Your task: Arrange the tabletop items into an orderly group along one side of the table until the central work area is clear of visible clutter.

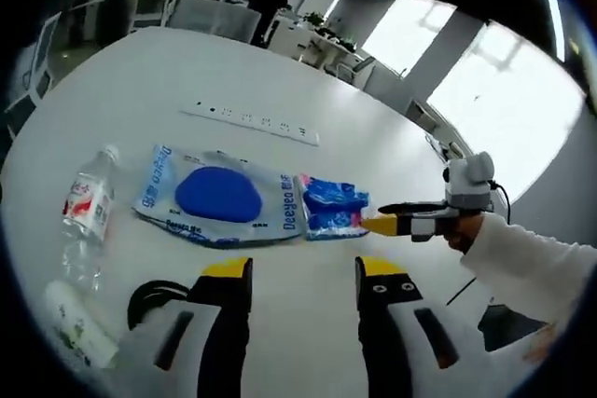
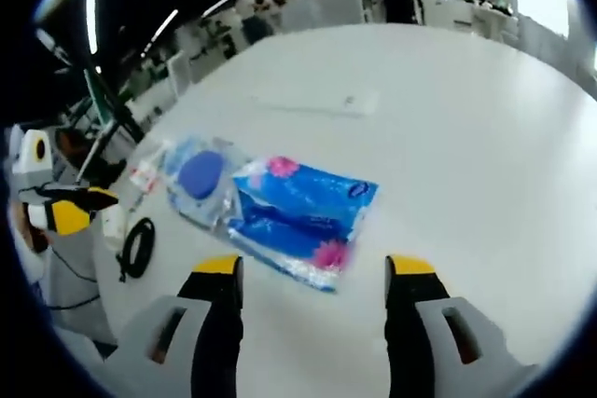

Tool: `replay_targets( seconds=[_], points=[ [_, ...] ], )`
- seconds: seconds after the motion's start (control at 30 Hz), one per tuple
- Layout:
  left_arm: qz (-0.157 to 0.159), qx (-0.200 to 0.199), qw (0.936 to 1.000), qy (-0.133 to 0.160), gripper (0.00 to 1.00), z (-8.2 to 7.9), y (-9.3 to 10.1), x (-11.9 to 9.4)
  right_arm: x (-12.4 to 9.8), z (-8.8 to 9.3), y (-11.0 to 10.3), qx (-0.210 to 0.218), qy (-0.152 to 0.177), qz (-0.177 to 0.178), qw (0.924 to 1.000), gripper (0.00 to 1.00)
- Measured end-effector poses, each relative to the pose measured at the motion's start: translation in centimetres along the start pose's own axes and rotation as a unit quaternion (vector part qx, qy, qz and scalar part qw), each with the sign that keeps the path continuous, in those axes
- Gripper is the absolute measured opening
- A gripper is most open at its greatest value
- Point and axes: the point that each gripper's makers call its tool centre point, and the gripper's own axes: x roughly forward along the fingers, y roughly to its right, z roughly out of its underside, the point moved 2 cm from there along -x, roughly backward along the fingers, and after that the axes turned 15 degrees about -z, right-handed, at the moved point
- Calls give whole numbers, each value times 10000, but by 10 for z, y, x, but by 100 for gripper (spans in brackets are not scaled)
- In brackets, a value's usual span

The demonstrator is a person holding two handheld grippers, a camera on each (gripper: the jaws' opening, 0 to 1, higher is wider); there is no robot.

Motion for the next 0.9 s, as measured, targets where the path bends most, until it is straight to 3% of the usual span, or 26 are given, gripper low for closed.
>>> replay_targets(
  seconds=[0.1, 0.13, 0.23, 0.9],
  points=[
    [-71, 86, 9999, 112, 74, -2, -2, -7, -9, 2, -8, -31, 172, -38, 9998, 67],
    [-141, 98, 9998, 132, 76, -3, -5, -10, -12, 3, -10, -30, 191, -50, 9998, 69],
    [-203, 190, 9994, 215, 78, -4, -9, -19, -23, 11, -17, 35, 257, -119, 9996, 74],
    [-499, 62, 9983, 280, 80, 21, -56, -63, -90, 48, -56, 403, 1007, -173, 9940, 74]
  ],
)
